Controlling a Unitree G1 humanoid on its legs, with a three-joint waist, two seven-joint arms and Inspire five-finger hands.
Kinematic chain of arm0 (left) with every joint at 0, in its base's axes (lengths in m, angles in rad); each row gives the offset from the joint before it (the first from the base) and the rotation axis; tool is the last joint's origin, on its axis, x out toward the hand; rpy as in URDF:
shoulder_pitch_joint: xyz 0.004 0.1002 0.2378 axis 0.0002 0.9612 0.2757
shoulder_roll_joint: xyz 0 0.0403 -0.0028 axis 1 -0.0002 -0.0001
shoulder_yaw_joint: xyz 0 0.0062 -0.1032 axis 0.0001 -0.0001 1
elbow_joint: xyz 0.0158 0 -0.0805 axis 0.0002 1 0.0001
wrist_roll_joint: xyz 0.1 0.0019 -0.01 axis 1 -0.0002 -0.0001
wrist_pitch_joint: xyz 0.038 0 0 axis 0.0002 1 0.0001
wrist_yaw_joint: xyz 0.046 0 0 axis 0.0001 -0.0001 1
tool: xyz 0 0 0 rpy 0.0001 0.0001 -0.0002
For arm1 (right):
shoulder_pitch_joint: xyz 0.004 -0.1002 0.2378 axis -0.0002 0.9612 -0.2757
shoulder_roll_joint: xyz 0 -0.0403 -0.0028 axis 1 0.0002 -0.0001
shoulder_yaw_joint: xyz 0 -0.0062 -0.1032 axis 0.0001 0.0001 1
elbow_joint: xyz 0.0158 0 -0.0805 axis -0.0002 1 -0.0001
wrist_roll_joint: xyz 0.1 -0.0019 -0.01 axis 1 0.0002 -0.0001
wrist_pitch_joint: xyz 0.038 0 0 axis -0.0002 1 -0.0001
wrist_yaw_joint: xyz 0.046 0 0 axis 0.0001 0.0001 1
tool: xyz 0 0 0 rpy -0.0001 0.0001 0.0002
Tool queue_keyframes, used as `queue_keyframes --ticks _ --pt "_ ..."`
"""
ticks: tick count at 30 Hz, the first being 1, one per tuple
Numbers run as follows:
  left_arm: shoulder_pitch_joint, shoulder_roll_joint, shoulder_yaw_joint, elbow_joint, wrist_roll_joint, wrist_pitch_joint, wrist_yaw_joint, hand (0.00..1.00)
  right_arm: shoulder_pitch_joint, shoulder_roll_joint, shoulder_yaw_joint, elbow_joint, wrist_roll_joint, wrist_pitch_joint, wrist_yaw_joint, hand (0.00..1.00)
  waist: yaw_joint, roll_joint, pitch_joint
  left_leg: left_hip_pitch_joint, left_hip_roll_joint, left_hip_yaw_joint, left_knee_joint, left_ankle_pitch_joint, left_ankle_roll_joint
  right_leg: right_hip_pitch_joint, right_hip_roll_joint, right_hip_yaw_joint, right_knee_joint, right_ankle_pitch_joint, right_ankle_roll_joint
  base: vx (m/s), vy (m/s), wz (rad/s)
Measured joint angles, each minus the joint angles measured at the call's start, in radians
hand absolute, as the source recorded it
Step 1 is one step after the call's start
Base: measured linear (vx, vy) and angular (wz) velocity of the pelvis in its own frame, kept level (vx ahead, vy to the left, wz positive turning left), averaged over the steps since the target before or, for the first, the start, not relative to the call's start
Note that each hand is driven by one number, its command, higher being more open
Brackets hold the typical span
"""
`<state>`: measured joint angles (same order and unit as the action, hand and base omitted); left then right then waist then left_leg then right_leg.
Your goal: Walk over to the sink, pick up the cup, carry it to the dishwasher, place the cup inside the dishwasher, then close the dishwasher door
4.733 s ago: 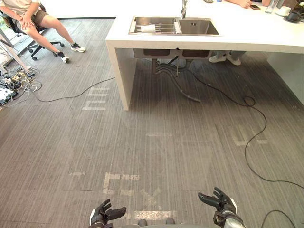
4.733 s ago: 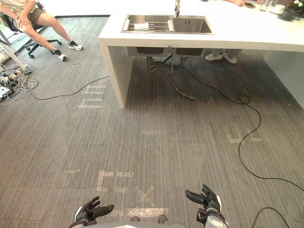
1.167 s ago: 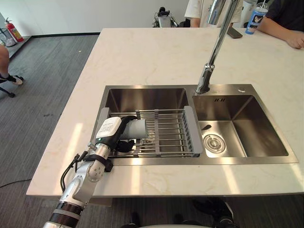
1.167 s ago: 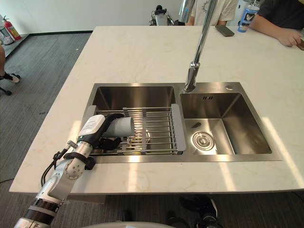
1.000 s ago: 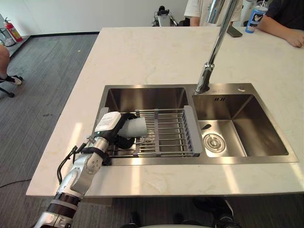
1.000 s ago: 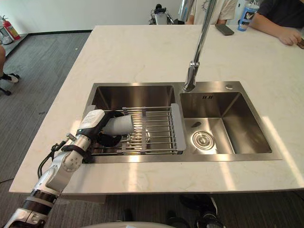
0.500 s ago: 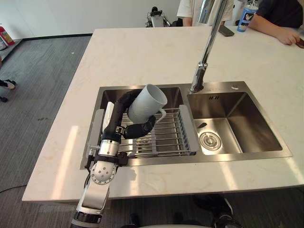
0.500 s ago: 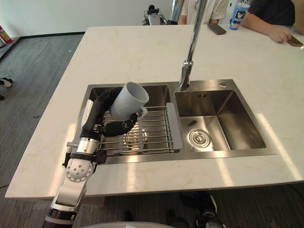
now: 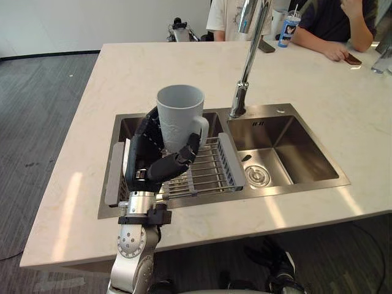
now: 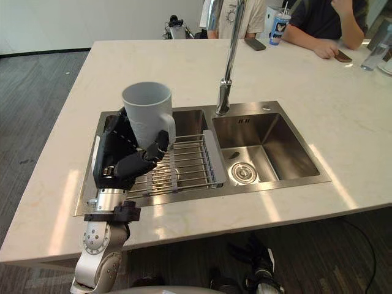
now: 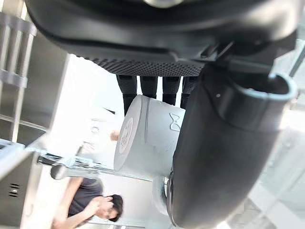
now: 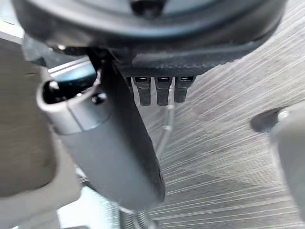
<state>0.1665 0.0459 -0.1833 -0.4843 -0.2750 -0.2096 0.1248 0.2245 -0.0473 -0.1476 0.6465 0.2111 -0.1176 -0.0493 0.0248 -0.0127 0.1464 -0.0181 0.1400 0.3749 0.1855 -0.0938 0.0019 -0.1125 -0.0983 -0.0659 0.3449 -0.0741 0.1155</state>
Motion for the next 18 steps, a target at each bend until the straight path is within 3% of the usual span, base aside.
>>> queue_keyframes --ticks 1,2,3,4,5,6,7,8,10,12,13,14,15,16,17,18 --pt "0.0 -0.004 0.0 0.001 -0.001 -0.001 0.002 0.3 0.003 0.0 0.002 -0.004 0.0 0.0 -0.001 0.9 0.001 -0.003 0.0 -0.002 -0.008 -0.003 0.007 0.003 0.002 -0.017 -0.028 -0.032 0.134 -0.051 -0.001 -0.13 0.026 0.16" --pt "0.008 -0.01 0.005 0.002 0.0 -0.001 0.007 0.3 0.017 0.0 0.007 -0.008 0.0 0.0 -0.001 0.9 0.015 -0.009 -0.003 -0.006 -0.021 -0.014 0.029 0.005 0.003 -0.006 -0.069 -0.05 0.332 -0.102 0.021 -0.11 -0.016 0.36" --pt "0.012 -0.013 0.009 0.002 0.0 -0.005 0.008 0.3 0.029 0.002 0.011 -0.008 0.0 0.0 -0.001 0.9 0.034 -0.02 -0.011 -0.03 -0.034 -0.03 0.056 0.005 0.006 0.027 -0.088 -0.042 0.44 -0.104 0.039 -0.11 -0.046 0.41" --pt "0.011 -0.015 0.009 0.002 0.0 -0.008 0.01 0.3 0.033 0.002 0.019 -0.008 0.0 0.0 0.0 0.9 0.044 -0.029 -0.019 -0.054 -0.042 -0.04 0.079 0.006 0.006 0.044 -0.09 -0.035 0.452 -0.096 0.058 -0.17 -0.093 0.36" --pt "0.013 -0.024 0.009 0.0 0.0 -0.013 0.014 0.3 0.025 -0.006 0.029 -0.008 -0.001 0.003 -0.001 0.9 0.067 -0.03 -0.021 -0.107 -0.043 -0.047 0.114 0.011 0.006 0.041 -0.073 -0.023 0.4 -0.129 0.105 -0.21 -0.05 0.33" --pt "0.027 -0.034 0.002 0.001 0.001 -0.01 0.023 0.3 0.015 -0.015 0.038 -0.008 -0.003 0.006 -0.006 0.9 0.087 -0.012 -0.031 -0.136 -0.033 -0.065 0.097 0.038 0.005 0.038 -0.052 -0.025 0.345 -0.131 0.105 -0.22 -0.031 0.25" --pt "0.035 -0.039 -0.003 0.001 0.001 -0.01 0.023 0.3 0.015 -0.017 0.04 -0.008 -0.006 0.006 -0.01 0.9 0.094 -0.003 -0.036 -0.141 -0.029 -0.069 0.08 0.058 0.009 0.054 -0.041 -0.029 0.299 -0.141 0.099 -0.2 -0.025 0.19" --pt "0.046 -0.047 -0.004 -0.012 0.001 -0.011 0.022 0.3 0.011 -0.016 0.045 -0.008 -0.008 0.006 -0.016 0.9 0.101 0.005 -0.041 -0.159 -0.019 -0.075 0.07 0.079 0.01 0.096 -0.018 -0.042 0.189 -0.17 0.048 -0.11 -0.04 0.09" --pt "0.048 -0.047 0.009 -0.022 0.001 -0.02 0.023 0.3 -0.025 -0.017 0.048 -0.001 -0.008 -0.001 -0.02 0.9 0.102 0.003 -0.035 -0.234 -0.007 -0.091 0.112 0.091 0.007 0.123 0.005 -0.051 0.048 -0.194 0.004 -0.23 -0.077 0.08" --pt "0.048 -0.046 0.009 -0.01 0.0 -0.018 0.025 0.3 -0.07 -0.029 0.048 0.036 -0.007 -0.005 -0.032 0.9 0.092 0.013 -0.004 -0.263 0.002 -0.121 0.131 0.116 0.001 0.169 0.032 -0.056 -0.064 -0.183 -0.016 -0.31 -0.064 0.23" --pt "0.052 -0.046 -0.001 0.009 -0.001 -0.015 0.025 0.3 -0.078 -0.036 0.046 0.06 -0.007 -0.005 -0.039 0.9 0.08 0.022 0.009 -0.264 0.004 -0.162 0.13 0.138 -0.023 0.193 0.045 -0.073 -0.088 -0.168 -0.044 -0.34 -0.054 0.51" --pt "0.058 -0.034 -0.007 0.015 0.0 -0.012 0.024 0.3 -0.073 -0.037 0.042 0.073 -0.007 -0.005 -0.046 0.9 0.068 0.008 0.02 -0.267 -0.004 -0.207 0.129 0.15 -0.073 0.194 0.036 -0.101 -0.083 -0.162 -0.059 -0.33 -0.032 0.53" --pt "0.059 -0.026 -0.017 0.014 -0.001 -0.012 0.024 0.3 -0.067 -0.037 0.038 0.076 -0.007 -0.006 -0.049 0.9 0.062 0.003 0.023 -0.273 -0.002 -0.216 0.154 0.139 -0.082 0.191 0.03 -0.11 -0.078 -0.158 -0.064 -0.31 0.037 0.45" --pt "0.059 -0.022 -0.035 0.007 -0.001 -0.013 0.022 0.3 -0.053 -0.038 0.036 0.076 -0.007 -0.005 -0.058 0.9 0.059 0.003 0.023 -0.29 0.008 -0.201 0.268 0.078 -0.016 0.176 0.017 -0.123 -0.064 -0.148 -0.064 -0.28 0.098 0.31" --pt "0.057 -0.017 -0.049 0.004 -0.002 -0.014 0.012 0.3 -0.04 -0.047 0.032 0.073 -0.007 -0.005 -0.067 0.9 0.053 0.002 0.023 -0.286 0.029 -0.181 0.39 0.009 0.011 0.164 -0.004 -0.128 -0.056 -0.136 -0.058 -0.26 0.127 0.27" --pt "0.056 -0.016 -0.056 0.004 -0.002 -0.014 0.005 0.3 -0.031 -0.046 0.031 0.065 -0.007 -0.005 -0.069 0.9 0.047 0.001 0.023 -0.277 0.04 -0.178 0.439 -0.022 0.009 0.16 -0.015 -0.13 -0.055 -0.128 -0.053 -0.23 0.185 0.25"
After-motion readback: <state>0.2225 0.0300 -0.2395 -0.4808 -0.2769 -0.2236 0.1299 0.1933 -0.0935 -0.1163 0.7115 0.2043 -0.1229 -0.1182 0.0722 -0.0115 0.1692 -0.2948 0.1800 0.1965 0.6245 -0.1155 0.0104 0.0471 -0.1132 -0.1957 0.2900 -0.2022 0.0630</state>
